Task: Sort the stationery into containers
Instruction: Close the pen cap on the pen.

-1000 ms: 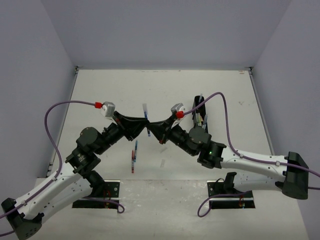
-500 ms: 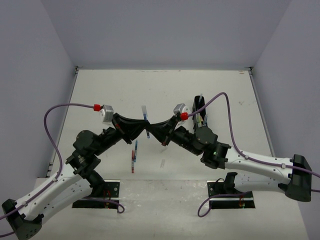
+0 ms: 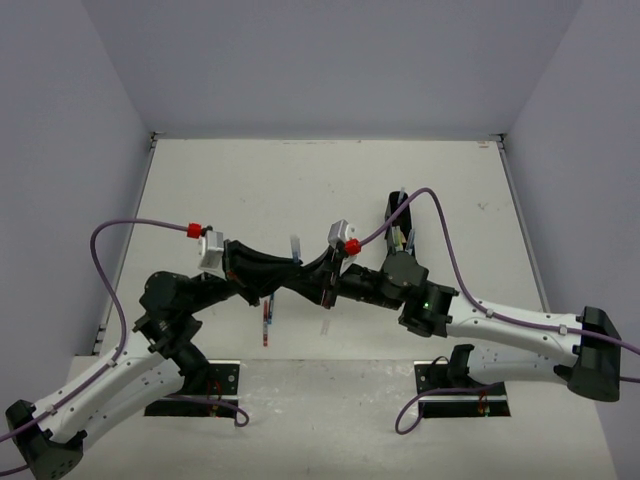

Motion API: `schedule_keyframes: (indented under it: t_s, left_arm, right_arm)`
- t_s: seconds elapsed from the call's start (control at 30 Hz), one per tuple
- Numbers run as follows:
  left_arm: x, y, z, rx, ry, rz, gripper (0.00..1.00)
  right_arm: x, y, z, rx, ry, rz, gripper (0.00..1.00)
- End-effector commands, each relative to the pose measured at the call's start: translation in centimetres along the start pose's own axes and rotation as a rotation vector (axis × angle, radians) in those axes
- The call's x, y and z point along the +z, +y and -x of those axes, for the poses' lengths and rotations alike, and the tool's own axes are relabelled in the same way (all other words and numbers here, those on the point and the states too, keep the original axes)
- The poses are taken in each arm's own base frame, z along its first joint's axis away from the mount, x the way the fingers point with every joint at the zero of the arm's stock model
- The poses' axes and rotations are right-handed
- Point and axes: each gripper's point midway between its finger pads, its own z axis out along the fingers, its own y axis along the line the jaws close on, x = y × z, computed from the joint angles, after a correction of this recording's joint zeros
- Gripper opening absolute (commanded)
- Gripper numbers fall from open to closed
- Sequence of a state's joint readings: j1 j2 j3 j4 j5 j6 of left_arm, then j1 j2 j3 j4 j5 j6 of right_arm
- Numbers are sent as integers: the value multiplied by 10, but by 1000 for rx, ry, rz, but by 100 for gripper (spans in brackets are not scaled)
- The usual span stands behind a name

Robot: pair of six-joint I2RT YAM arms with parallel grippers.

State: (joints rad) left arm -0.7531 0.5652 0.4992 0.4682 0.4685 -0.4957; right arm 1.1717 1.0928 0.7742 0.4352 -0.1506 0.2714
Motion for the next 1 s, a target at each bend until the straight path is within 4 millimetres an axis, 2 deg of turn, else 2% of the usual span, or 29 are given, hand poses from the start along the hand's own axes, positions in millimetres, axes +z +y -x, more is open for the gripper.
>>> schedule_keyframes:
  t_s: [0.0, 0.03, 0.07, 0.1, 0.17, 0.23, 0.3, 0.37, 0.5, 0.57, 0.67, 0.73, 0.8, 0.97]
  left_arm:
    - [1, -12, 7, 46, -20, -68, 1]
    - [2, -10, 7, 46, -18, -61, 6]
    - [3, -8, 8, 47, -14, -48, 25]
    - [3, -6, 6, 45, -6, -41, 52]
    - [5, -4, 13, 46, -17, -21, 84]
    - [7, 5, 23, 29, -26, 52, 100]
    - [9, 3, 36, 32, -35, 66, 99]
    - [12, -8, 55, 51, -45, 41, 85]
    - [16, -29, 71, 78, -42, -54, 75]
    - [18, -33, 77, 91, -41, -69, 65]
    - [24, -36, 74, 82, -5, -102, 59]
    - [30, -38, 72, 70, 15, -126, 58]
    - [32, -42, 67, 56, 39, -166, 52]
    - [31, -45, 54, 40, 71, -207, 48]
  right_arm:
    - [-1, 20, 29, -35, -57, 84, 2]
    - [-2, 20, 29, -37, -56, 85, 0]
    - [-2, 20, 29, -39, -57, 85, 0]
    - [-3, 20, 29, -42, -56, 85, 0]
    - [-4, 20, 27, -48, -54, 86, 0]
    - [-6, 20, 20, -56, -42, 92, 0]
    - [-8, 22, 14, -61, -30, 111, 0]
    - [-11, 25, 4, -61, -7, 137, 0]
    - [-15, 30, -5, -60, 17, 180, 0]
    - [-18, 39, -8, -70, 29, 231, 0]
    - [-21, 45, -11, -80, 52, 272, 0]
    - [-21, 45, -12, -78, 57, 272, 0]
    - [-22, 45, -10, -76, 51, 267, 0]
    - [-26, 45, -4, -72, 32, 257, 0]
